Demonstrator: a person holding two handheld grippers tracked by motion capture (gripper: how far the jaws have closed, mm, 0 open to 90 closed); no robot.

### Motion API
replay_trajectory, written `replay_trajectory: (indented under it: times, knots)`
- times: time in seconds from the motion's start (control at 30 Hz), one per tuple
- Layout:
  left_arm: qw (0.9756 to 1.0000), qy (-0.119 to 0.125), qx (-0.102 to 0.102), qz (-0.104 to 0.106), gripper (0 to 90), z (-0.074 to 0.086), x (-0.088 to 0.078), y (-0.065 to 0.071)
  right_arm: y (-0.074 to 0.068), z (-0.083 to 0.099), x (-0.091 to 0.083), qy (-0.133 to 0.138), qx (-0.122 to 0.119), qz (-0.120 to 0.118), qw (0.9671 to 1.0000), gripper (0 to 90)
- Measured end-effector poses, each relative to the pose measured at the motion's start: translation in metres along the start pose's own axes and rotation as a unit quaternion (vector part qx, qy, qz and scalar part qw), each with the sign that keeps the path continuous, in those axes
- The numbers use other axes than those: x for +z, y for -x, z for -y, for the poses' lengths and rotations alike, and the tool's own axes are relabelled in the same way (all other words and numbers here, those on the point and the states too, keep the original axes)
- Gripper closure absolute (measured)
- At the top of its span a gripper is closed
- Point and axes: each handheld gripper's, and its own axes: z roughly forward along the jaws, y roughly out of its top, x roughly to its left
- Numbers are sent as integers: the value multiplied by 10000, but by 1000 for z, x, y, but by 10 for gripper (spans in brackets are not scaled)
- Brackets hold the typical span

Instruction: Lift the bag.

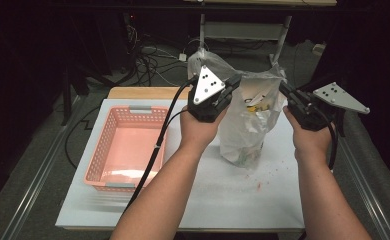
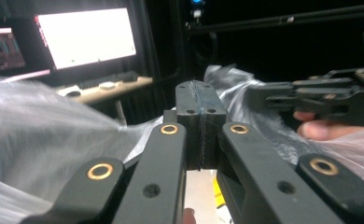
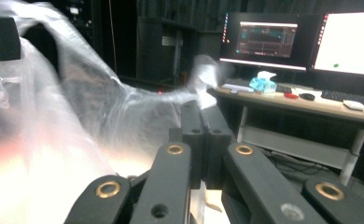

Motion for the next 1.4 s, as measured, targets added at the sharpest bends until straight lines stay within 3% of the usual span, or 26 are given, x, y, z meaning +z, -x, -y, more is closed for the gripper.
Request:
replay_trajectory:
  times: [0.37, 0.47, 0.63, 0.93, 1.0, 1.17, 1.23, 1.4]
  knots:
    - [9998, -208, -12, -57, 873, 11, -7, -6, 1, 14, -1, -105, 8, 31, 9999, 900]
    - [9997, -233, -67, -64, 806, 15, -14, -6, 0, 14, 1, -134, -9, 24, 9999, 900]
    - [9994, -267, -200, -92, 710, 28, -35, -6, 0, 13, 5, -154, -85, 43, 9998, 900]
    - [9980, -465, -410, -152, 673, 58, -62, -3, -4, 14, 6, -201, -102, 16, 9997, 900]
    - [9970, -531, -550, -122, 649, 66, -67, -2, -4, 14, 5, -213, -112, 7, 9997, 900]
    - [9967, -495, -634, -97, 595, 80, -87, 3, -2, 15, 3, -231, -159, 16, 9996, 900]
    - [9964, -446, -711, -74, 552, 82, -97, 7, -3, 16, 3, -248, -138, 20, 9996, 900]
    - [9967, -456, -662, -91, 411, 87, -120, 18, -2, 19, 3, -274, -156, 19, 9995, 900]
